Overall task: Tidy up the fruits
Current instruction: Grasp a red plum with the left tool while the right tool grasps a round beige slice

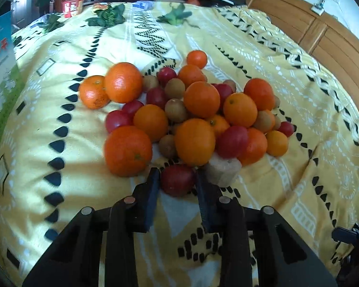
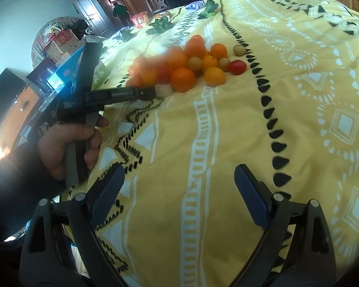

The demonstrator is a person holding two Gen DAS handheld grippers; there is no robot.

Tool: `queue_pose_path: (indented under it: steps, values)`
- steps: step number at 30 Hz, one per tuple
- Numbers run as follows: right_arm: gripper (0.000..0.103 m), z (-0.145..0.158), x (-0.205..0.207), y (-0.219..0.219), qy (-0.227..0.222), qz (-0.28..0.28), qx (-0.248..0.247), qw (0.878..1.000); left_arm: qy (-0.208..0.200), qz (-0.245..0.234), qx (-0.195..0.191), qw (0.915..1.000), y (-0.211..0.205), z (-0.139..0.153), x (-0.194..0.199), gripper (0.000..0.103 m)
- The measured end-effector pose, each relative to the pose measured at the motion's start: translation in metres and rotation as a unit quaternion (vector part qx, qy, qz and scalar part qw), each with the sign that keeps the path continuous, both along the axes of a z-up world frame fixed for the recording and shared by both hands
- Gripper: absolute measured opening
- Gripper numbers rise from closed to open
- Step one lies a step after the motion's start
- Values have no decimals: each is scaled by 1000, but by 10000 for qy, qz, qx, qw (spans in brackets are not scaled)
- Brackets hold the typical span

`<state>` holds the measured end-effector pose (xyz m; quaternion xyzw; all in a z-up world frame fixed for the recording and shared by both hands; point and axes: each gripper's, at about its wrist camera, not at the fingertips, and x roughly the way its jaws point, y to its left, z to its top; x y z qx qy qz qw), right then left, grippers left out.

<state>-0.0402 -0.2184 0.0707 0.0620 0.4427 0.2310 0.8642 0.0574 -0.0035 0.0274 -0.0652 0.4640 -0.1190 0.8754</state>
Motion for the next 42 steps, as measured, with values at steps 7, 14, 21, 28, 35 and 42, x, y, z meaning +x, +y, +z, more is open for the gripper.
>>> queue_pose_path:
  steps: [7, 14, 21, 28, 35, 42]
  values:
    - [65, 4, 49, 41, -72, 323, 224, 9992, -277, 284, -278, 9988, 30, 36, -45, 31]
    - [52, -24, 120, 89, 97, 456, -231, 9986, -435, 495, -425, 9969, 56, 62, -63, 31]
    - [53, -37, 136, 105, 134, 459, -532, 9974, -391, 383, -455, 9975, 54, 61, -65, 31]
    - [37, -42, 139, 104, 71, 287, -661, 9974, -400, 376, -361, 9978, 51, 65, -72, 31]
    - [36, -17, 100, 94, -80, 493, -454, 9977, -487, 366, -335, 9976, 54, 77, -89, 31]
    - [36, 20, 38, 89, -344, 594, -361, 9970, -674, 404, -331, 9964, 58, 97, -116, 31]
